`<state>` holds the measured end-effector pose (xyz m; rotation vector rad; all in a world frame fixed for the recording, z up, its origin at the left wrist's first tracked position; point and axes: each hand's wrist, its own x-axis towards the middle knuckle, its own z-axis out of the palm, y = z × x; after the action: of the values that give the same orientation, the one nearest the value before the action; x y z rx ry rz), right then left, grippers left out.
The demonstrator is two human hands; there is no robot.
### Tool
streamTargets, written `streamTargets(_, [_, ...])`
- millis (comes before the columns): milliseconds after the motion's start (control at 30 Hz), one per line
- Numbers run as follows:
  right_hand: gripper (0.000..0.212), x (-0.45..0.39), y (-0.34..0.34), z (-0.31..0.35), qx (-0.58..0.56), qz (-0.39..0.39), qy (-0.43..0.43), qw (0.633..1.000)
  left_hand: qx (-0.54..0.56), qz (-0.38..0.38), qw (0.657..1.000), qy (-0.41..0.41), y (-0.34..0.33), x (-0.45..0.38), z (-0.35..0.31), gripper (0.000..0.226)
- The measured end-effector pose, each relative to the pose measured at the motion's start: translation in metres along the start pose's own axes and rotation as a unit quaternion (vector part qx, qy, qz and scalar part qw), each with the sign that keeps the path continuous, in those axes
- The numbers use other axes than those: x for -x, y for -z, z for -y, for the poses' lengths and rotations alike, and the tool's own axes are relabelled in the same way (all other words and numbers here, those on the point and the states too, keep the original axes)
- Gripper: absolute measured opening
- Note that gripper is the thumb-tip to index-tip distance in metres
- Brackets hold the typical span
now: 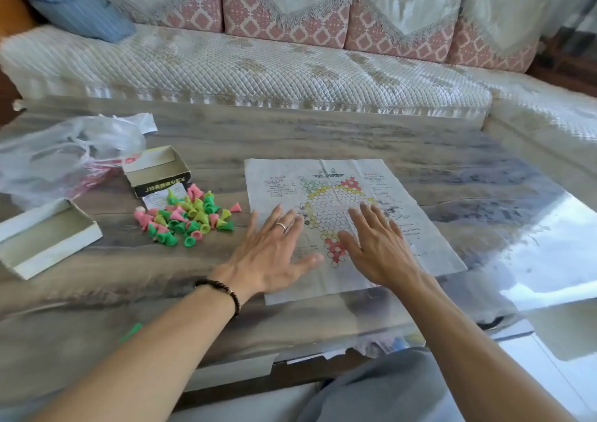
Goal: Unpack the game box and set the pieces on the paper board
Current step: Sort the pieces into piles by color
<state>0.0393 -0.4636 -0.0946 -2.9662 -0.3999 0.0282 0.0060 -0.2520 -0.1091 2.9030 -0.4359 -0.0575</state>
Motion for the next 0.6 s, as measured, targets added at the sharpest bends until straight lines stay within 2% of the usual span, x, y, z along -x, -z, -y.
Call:
streamTargets(200, [0.058, -0.012, -0.008, 0.088, -0.081, -0.031, 0.083, 0.993, 0.034, -0.076, 0.995, 0.049, 0.020, 0.059, 0.057, 0.094])
streamTargets(367, [0.042, -0.028, -0.020, 0.153, -0.091, -0.053, 0.158, 0.982, 0.028, -0.215, 0.970, 0.113, 0.022, 0.100, 0.123, 0.059])
streamTargets(433, [0.036, -0.034, -0.024, 0.173, -0.102, -0.055, 0.163, 0.980, 0.026, -0.218, 0.965, 0.143, 0.021, 0.112, 0.141, 0.049])
streamTargets(600, [0.015, -0.047, -0.035, 0.189, -0.150, -0.040, 0.147, 0.977, 0.065, -0.206, 0.963, 0.165, 0.022, 0.116, 0.155, 0.051])
